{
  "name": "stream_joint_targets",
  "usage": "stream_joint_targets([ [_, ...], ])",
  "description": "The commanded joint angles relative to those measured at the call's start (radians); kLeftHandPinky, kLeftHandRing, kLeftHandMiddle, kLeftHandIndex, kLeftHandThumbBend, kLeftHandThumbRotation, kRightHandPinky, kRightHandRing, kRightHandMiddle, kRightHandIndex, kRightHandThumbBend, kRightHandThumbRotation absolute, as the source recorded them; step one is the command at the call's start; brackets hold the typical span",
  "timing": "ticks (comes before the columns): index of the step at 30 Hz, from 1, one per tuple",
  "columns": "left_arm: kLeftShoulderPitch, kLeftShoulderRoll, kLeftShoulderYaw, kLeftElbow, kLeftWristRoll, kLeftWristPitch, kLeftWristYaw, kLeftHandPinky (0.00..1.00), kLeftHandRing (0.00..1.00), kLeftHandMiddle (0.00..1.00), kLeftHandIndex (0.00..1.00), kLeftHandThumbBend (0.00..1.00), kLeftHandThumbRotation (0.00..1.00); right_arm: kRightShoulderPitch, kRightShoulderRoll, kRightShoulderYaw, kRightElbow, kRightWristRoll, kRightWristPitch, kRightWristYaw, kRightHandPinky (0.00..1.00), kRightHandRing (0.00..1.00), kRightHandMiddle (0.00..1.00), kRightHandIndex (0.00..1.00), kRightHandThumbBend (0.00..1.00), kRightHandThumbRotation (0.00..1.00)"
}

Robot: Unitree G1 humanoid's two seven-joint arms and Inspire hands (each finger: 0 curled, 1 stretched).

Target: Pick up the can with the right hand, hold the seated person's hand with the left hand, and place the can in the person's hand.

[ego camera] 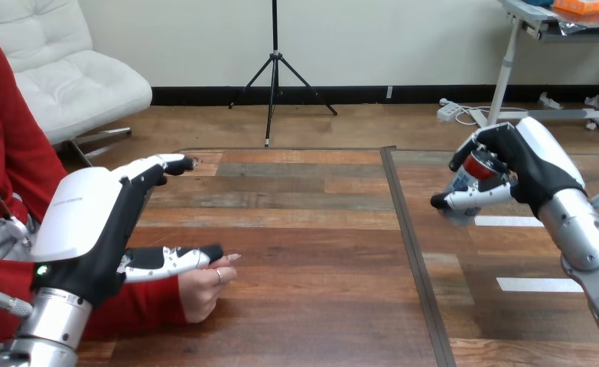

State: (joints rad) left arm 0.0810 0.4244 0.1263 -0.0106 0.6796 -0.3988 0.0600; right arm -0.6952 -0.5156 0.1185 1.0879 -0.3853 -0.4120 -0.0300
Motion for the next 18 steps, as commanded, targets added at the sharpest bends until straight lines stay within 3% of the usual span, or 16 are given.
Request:
stream_joint_targets([
  [1, -0.023, 0.068, -0.022, -0.054, 0.015, 0.018, -0.046, 0.69, 0.76, 0.79, 0.79, 1.00, 0.38, -0.042, -0.014, -0.011, -0.068, 0.020, -0.036, -0.005, 0.37, 0.39, 0.43, 0.44, 0.88, 0.00],
  [6, -0.025, 0.087, -0.026, -0.047, -0.004, 0.027, -0.081, 0.71, 0.78, 0.81, 0.80, 1.00, 0.37, -0.042, -0.014, -0.011, -0.073, 0.019, -0.035, -0.003, 0.37, 0.39, 0.43, 0.44, 0.88, 0.00],
  [18, -0.037, 0.142, -0.045, -0.063, -0.034, 0.107, -0.236, 0.78, 0.84, 0.87, 0.84, 1.00, 0.39, -0.042, -0.010, -0.014, -0.080, 0.022, -0.042, -0.005, 0.38, 0.39, 0.43, 0.44, 0.89, 0.00],
])
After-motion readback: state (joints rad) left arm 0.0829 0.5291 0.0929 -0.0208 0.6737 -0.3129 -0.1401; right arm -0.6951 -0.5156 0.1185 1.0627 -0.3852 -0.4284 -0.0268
